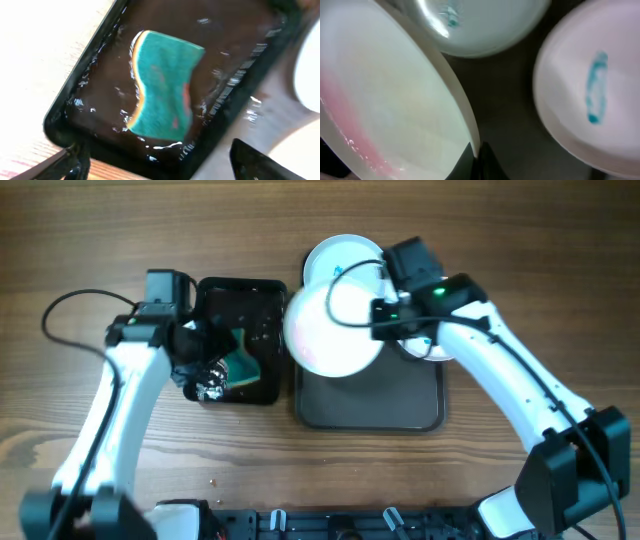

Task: Clean dirty plates on tray and stack at the side
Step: 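Lift the cleaned plate with the right gripper and tilt it over the black tray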

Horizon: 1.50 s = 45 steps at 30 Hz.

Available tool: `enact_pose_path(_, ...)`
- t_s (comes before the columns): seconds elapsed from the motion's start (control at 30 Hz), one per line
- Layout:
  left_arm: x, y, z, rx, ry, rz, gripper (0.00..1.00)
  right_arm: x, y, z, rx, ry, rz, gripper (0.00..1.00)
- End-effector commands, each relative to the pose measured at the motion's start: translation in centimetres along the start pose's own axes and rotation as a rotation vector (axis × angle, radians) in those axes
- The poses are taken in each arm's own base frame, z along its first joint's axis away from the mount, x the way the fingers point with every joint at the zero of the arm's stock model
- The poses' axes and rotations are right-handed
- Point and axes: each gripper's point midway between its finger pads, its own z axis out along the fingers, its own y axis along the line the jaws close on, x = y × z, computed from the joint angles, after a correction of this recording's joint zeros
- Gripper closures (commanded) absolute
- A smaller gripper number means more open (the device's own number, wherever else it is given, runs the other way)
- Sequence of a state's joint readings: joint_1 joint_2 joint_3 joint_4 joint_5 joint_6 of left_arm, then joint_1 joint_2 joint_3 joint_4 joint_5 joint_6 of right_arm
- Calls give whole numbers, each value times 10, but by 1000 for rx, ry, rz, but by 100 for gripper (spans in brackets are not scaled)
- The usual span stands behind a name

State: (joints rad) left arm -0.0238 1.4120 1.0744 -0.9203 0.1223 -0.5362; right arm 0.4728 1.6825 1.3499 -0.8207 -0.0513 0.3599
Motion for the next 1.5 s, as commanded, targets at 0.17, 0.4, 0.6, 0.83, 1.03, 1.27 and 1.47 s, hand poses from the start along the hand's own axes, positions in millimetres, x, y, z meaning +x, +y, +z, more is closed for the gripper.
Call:
enact_pose_path(0.17, 7, -28, -107, 270, -232, 57, 0, -16, 95, 4, -157, -145, -110, 96)
enact_pose_path(0.4, 18, -28, -156, 368, -380, 89, 0, -29, 133, 21, -128, -287, -182, 96)
enact_pose_path(0.6, 24, -26, -175, 405, -437, 101, 0, -59, 156, 0, -44, -513, -369, 95)
enact_pose_path(0.83, 24, -26, -175, 405, -436, 101, 0, -74, 161, -33, 241, -720, -528, 96)
enact_pose_path(1.03, 24, -26, -175, 405, -436, 101, 0, -74, 171, -47, 334, -773, -631, 96)
enact_pose_path(1.27, 24, -26, -175, 405, -436, 101, 0, -73, 167, -58, 398, -799, -608, 96)
enact_pose_path(1.47, 24, -26, -175, 405, -436, 101, 0, -76, 167, -71, 384, -822, -589, 96)
